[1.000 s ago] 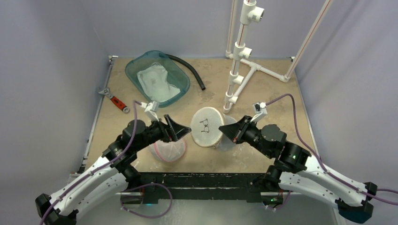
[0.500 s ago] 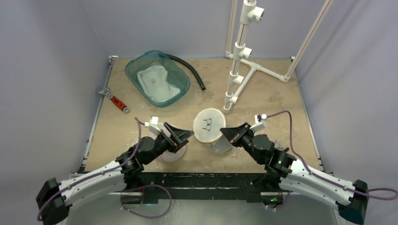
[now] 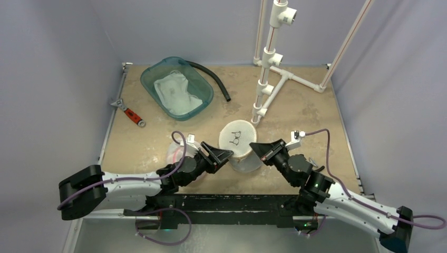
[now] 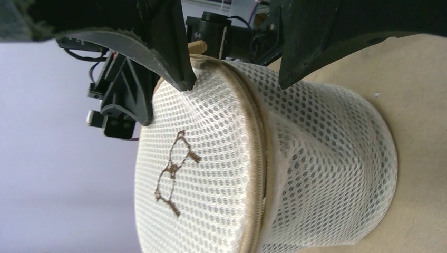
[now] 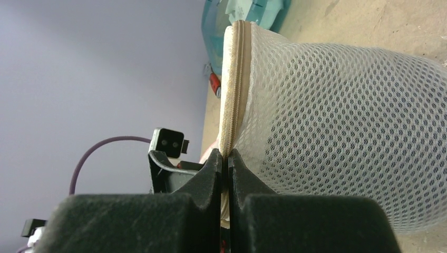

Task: Unzip the laundry bag and remove the bra
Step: Unzip the laundry bag at the center of the board.

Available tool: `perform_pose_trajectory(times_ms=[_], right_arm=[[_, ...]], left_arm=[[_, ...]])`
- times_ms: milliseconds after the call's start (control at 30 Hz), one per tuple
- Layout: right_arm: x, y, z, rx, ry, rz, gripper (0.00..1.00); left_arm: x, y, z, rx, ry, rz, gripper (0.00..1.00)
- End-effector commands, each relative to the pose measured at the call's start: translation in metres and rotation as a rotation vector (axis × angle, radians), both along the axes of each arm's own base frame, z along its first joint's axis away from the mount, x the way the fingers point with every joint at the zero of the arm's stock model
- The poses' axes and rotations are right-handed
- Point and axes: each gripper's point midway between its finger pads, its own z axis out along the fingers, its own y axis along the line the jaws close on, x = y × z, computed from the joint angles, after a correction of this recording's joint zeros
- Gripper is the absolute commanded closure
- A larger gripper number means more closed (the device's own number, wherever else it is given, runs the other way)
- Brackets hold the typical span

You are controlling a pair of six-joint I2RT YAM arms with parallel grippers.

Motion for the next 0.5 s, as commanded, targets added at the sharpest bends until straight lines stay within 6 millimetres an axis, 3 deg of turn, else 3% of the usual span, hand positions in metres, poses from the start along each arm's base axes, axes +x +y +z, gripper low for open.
perform_pose_trajectory(times_ms=[0, 233, 367, 467], right_arm=[[-0.002, -0.004, 0.007, 0.048, -0.001, -0.016, 1.0], [-0.005, -0.003, 0.001, 0.036, 0.001, 0.005, 1.0], [-0.006, 0.0, 0.001, 0.029, -0.001, 0.023, 1.0], [-0.008, 0.002, 0.002, 0.005, -0.009, 0.041, 1.0]], left_arm=[[0.015, -0.002, 0.049, -0.145, -0.064, 0.099, 0.43], [0.018, -0.017, 0.047, -0.133, -0.06, 0.079, 0.48], [0.018, -0.023, 0.045, -0.14, -0.064, 0.067, 0.67], [0.018, -0.023, 0.049, -0.139, -0.082, 0.061, 0.89]])
